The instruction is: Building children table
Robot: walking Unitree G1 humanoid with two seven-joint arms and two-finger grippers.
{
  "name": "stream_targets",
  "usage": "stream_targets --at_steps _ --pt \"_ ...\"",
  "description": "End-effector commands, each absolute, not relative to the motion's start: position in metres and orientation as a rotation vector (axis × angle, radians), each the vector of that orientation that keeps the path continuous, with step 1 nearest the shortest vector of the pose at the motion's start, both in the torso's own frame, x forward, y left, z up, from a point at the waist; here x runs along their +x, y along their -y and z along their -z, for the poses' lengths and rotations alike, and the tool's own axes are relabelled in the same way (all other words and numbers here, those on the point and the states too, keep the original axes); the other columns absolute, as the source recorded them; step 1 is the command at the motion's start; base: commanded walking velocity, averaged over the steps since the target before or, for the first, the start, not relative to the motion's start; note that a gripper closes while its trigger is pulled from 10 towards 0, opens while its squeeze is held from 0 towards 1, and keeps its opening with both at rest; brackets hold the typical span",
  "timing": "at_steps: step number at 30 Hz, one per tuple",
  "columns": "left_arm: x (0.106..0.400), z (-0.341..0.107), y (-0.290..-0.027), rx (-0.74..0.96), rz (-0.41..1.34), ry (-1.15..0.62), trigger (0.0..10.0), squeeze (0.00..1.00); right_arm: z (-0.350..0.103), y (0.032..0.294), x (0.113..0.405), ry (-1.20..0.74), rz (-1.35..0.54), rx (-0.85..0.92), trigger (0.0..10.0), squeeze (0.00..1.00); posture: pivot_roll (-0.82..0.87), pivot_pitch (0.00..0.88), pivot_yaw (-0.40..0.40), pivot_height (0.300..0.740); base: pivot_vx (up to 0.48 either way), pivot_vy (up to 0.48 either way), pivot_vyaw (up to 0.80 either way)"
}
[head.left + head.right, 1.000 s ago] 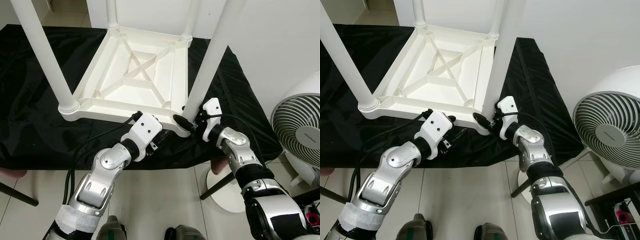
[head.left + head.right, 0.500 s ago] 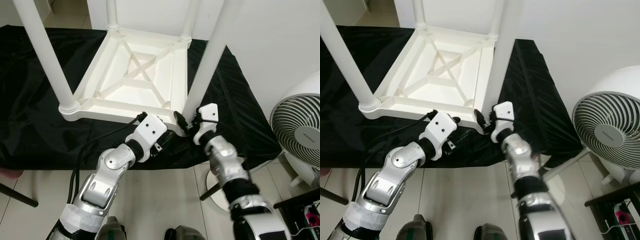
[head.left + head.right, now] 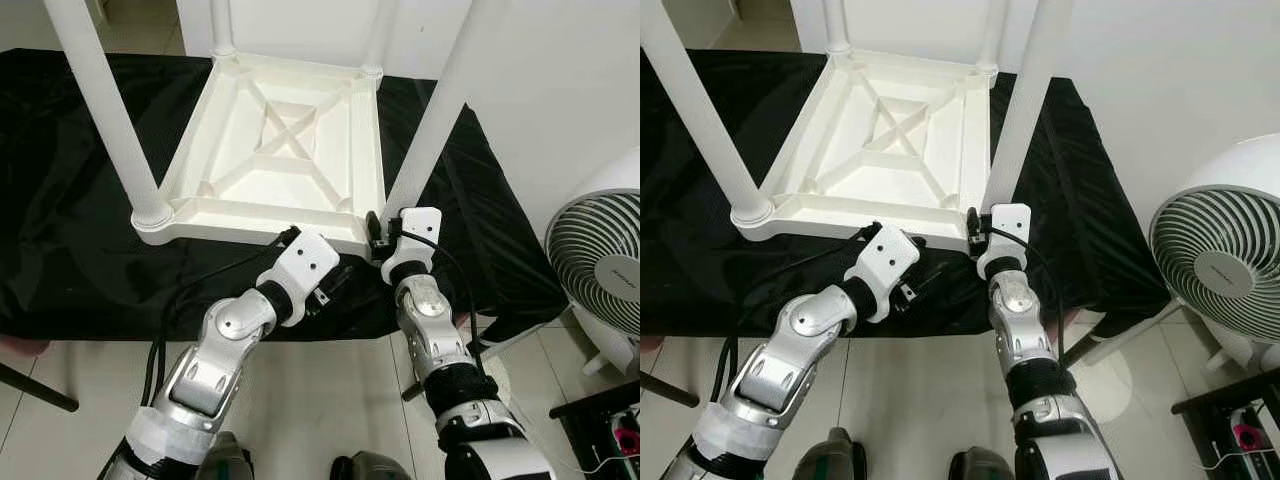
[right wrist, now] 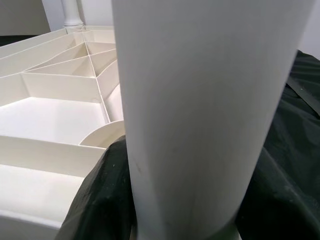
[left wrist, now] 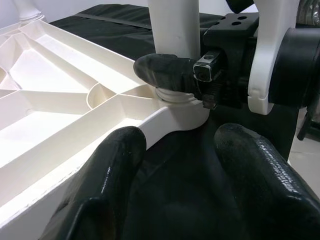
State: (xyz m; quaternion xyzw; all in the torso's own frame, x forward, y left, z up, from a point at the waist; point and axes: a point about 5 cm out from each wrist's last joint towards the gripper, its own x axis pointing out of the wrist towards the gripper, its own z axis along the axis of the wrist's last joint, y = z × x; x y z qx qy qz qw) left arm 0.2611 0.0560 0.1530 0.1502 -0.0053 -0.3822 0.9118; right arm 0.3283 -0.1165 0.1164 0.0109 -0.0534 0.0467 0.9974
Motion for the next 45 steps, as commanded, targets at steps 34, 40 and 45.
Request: stream_targets --at_steps 34,40,45 --pt "0.266 -0.152 -0.060 0.357 0.747 0.021 10.0 0.00 -0.120 0.145 0.348 0.027 -0.533 -0.229 10.0 0.00 0.06 0.000 -0.050 0.740 0.000 0.000 0.00" --pt "0.266 -0.153 -0.061 0.358 0.737 0.023 10.0 0.00 -0.125 0.136 0.352 0.024 -0.655 -0.239 10.0 0.00 0.07 0.004 -0.056 0.740 0.000 0.000 0.00" --pt "0.264 -0.154 -0.065 0.356 0.717 0.020 10.0 0.00 -0.118 0.140 0.351 -0.028 -0.738 -0.199 0.0 0.00 0.08 0.022 -0.063 0.740 0.000 0.000 0.00"
